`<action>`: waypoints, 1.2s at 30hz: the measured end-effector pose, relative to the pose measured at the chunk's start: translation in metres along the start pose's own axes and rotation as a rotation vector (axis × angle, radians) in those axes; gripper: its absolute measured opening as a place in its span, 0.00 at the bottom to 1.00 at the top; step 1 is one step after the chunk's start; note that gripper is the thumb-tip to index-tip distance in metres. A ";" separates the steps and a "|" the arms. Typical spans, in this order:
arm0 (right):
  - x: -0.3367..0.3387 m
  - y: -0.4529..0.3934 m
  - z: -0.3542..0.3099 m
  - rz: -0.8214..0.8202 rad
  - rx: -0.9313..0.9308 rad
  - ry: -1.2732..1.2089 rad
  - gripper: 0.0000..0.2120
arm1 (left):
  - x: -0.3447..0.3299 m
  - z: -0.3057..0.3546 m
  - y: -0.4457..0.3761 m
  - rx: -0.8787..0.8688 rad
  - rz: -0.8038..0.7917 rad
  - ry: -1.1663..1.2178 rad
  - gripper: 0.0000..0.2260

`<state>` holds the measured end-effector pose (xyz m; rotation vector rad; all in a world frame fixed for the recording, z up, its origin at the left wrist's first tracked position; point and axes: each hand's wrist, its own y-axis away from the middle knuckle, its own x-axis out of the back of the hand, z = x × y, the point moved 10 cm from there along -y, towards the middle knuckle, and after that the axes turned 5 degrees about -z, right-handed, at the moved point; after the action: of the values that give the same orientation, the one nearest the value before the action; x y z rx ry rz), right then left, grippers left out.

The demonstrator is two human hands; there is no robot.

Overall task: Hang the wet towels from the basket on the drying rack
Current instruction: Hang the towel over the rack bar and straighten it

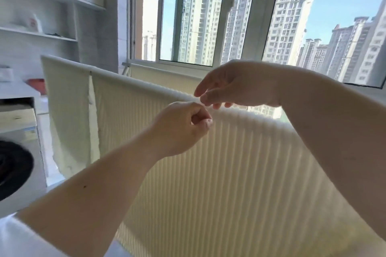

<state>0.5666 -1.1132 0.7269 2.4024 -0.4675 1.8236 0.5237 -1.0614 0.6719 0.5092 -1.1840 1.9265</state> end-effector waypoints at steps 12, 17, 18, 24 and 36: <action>-0.053 -0.199 -0.086 0.270 -0.093 0.116 0.12 | 0.171 -0.259 0.033 0.361 0.018 -0.016 0.05; -0.051 -0.244 -0.072 0.360 -0.162 0.101 0.12 | 0.175 -0.328 0.016 0.474 0.047 0.180 0.05; -0.051 -0.253 -0.068 0.359 -0.180 0.112 0.13 | 0.174 -0.341 0.009 0.500 0.065 0.231 0.06; -0.059 -0.311 -0.037 0.262 -0.279 0.276 0.22 | 0.166 -0.407 -0.045 0.585 0.130 0.338 0.18; -0.069 -0.359 0.005 0.122 -0.543 0.195 0.13 | 0.154 -0.493 -0.116 0.660 0.159 0.372 0.41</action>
<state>0.6603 -0.7605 0.6996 1.8519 -0.9594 1.6726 0.5579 -0.5371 0.6040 0.3676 -0.3431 2.4128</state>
